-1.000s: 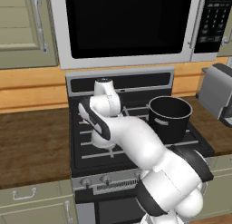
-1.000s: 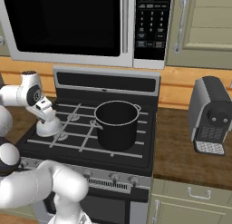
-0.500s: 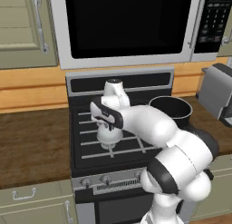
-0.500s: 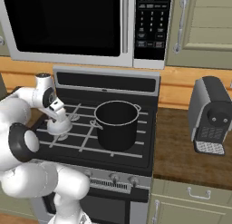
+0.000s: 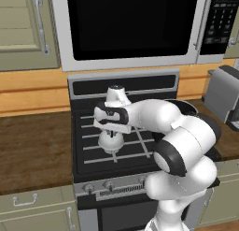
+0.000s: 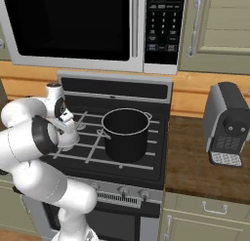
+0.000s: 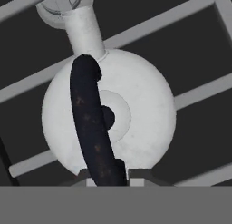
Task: Pick the kettle from the counter and place it on a stove burner. Then turn the burner on.
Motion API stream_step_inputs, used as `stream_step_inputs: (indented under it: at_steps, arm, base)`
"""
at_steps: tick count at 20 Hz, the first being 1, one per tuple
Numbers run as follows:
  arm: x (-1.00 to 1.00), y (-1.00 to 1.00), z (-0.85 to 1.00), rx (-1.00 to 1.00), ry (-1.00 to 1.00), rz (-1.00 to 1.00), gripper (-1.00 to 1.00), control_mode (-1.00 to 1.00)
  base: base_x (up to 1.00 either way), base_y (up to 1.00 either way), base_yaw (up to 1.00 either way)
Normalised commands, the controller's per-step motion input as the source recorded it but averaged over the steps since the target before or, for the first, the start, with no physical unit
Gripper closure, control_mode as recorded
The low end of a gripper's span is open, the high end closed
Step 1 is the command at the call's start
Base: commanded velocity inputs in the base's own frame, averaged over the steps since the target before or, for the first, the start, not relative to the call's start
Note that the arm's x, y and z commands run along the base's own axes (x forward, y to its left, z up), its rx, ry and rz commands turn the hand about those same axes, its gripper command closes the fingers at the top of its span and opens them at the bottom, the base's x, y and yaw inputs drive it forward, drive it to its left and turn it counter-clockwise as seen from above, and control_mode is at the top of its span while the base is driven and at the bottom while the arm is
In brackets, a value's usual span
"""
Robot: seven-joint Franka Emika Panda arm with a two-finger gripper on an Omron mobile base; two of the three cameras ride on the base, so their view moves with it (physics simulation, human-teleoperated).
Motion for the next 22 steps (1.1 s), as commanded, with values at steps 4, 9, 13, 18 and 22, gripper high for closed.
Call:
stream_step_inputs:
  at_steps: [4,9,13,18,22]
  arm:
    - [0.00,0.00,-0.31,0.03,0.02,0.00,1.00,-1.00]
    - [0.00,0.00,-0.29,0.01,-0.02,0.00,1.00,-1.00]
    - [-0.01,0.00,0.00,0.00,0.00,0.00,1.00,-1.00]
    - [0.00,0.00,0.00,0.00,0.00,0.00,-1.00,-1.00]
    - [0.00,0.00,0.00,0.00,0.00,0.00,-1.00,-1.00]
  base:
    - [0.00,0.00,0.00]
    - [0.00,0.00,0.00]
    - [0.00,0.00,0.00]
    - [0.00,0.00,0.00]
    - [0.00,0.00,0.00]
